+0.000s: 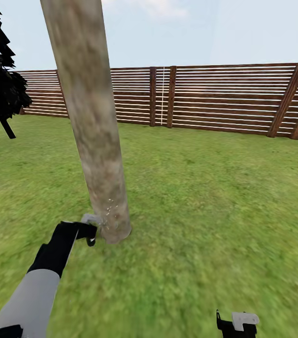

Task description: In the garden, pick up the pesticide atomizer on the floor and spray pesticide onto both trees until each tree trunk is fully covered.

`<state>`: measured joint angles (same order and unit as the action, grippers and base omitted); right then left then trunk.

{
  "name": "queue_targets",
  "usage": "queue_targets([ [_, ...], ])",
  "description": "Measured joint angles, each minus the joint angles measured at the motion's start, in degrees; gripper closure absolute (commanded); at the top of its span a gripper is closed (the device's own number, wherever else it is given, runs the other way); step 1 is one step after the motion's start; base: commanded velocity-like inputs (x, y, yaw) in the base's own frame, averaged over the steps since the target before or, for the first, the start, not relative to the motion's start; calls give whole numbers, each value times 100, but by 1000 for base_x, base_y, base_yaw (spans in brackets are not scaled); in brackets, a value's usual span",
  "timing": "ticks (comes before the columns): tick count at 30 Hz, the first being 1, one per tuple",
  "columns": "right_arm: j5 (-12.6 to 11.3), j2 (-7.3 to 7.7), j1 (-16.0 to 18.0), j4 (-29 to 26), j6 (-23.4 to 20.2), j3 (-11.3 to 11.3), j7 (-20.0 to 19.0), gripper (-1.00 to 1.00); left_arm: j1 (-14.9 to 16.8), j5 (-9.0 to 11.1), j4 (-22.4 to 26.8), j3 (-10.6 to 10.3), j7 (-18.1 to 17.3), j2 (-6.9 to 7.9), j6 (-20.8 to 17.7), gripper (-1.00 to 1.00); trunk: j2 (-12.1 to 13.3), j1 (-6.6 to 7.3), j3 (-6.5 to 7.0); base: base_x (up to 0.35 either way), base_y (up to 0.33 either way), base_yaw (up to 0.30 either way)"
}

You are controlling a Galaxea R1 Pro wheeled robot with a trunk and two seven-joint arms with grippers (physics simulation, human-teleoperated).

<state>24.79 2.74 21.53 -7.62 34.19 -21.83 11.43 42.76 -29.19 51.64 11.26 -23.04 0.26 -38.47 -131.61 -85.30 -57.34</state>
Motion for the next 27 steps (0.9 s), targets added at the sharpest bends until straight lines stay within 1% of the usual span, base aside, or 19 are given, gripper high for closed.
queue_targets([
  [1, 0, -1, -2, -1, 0, -3, 0, -100, 2, 59, 16, -4, -46, 133, -67, 100, 0, 0, 0, 0, 0, 0],
  [2, 0, -1, -1, -2, 0, -1, 0, -100, -1, 110, 27, -13, -92, 193, -106, 100, 0, 0, 0, 0, 0, 0],
  [3, -1, -1, 0, -3, 0, -4, 0, -100, -1, 177, 40, -59, -135, 163, -141, 100, 0, 0, 0, 0, 0, 0],
  [5, -1, -1, 0, -3, 0, -5, 0, -100, 89, 230, 47, -125, -154, -155, -171, 100, 0, 0, 0, 0, 0, 0],
  [6, -1, -1, 0, -3, 0, -5, 0, -100, 162, 207, 49, -134, -156, -264, -170, 100, 0, 0, 0, 0, 0, 38],
  [7, -1, -1, -1, -3, 0, -6, 0, -100, 236, 179, 82, -137, -156, -313, -190, 100, 0, 0, 0, 0, 0, 183],
  [8, -1, -1, -1, -3, 0, -5, 0, -100, 314, 145, 150, -132, -161, -302, -310, 100, 0, 0, 1, 0, 0, 238],
  [10, -1, -1, 0, -3, 0, -3, 0, -100, 476, 106, 189, -114, -169, -181, -471, 100, 0, 0, 0, 0, 0, 250],
  [11, -1, -1, -2, -3, 0, -3, 0, -100, 525, 90, 190, -101, -171, -52, -490, 100, 0, 0, 0, 0, 0, 145],
  [12, -1, -1, -1, -3, 0, -4, 0, -100, 551, 74, 181, -94, -182, 129, -496, 100, 0, 0, 0, 0, 0, 47],
  [13, -1, -1, 0, -3, 0, -5, 0, -100, 568, 88, 163, -86, -331, 378, -506, 100, 0, 0, 0, 0, 0, 19],
  [14, 0, -1, 0, -3, 0, -5, 0, -100, 544, 109, 184, -103, -601, 536, -515, 100, 0, 0, 0, 0, 0, 12],
  [16, -1, -1, 0, -3, 0, -5, 0, -100, 508, 135, 245, -204, -957, 578, -534, 100, 0, 0, 0, 97, 0, 5],
  [18, -1, -1, -1, -3, 0, -4, 0, -100, 491, 141, 280, -455, -1131, 575, -538, 100, 0, 0, 0, 293, 0, 1],
  [19, -2, -1, -1, -3, 0, -5, 0, -100, 493, 130, 283, -500, -1149, 551, -531, 100, 0, 0, 0, 315, 0, 0],
  [22, -1, 1, 0, -3, 0, -5, 1, -100, 496, 87, 282, -543, -1163, 458, -523, 100, 0, 0, 0, 149, 0, 0],
  [23, -1, 6, 0, -3, 0, -6, 0, -100, 462, 20, 197, -523, -1136, 507, -493, 100, 0, 0, -1, 11, 0, 0],
  [25, 0, 7, 0, -3, 0, -6, 0, -100, 220, 38, 133, -497, -1106, 555, -488, 100, 0, -1, -1, 4, 0, 0],
  [27, 0, 8, 0, -3, 0, -6, 0, -100, 25, 50, 117, -507, -1082, 545, -472, 100, 0, 0, -1, 1, 0, 0],
])
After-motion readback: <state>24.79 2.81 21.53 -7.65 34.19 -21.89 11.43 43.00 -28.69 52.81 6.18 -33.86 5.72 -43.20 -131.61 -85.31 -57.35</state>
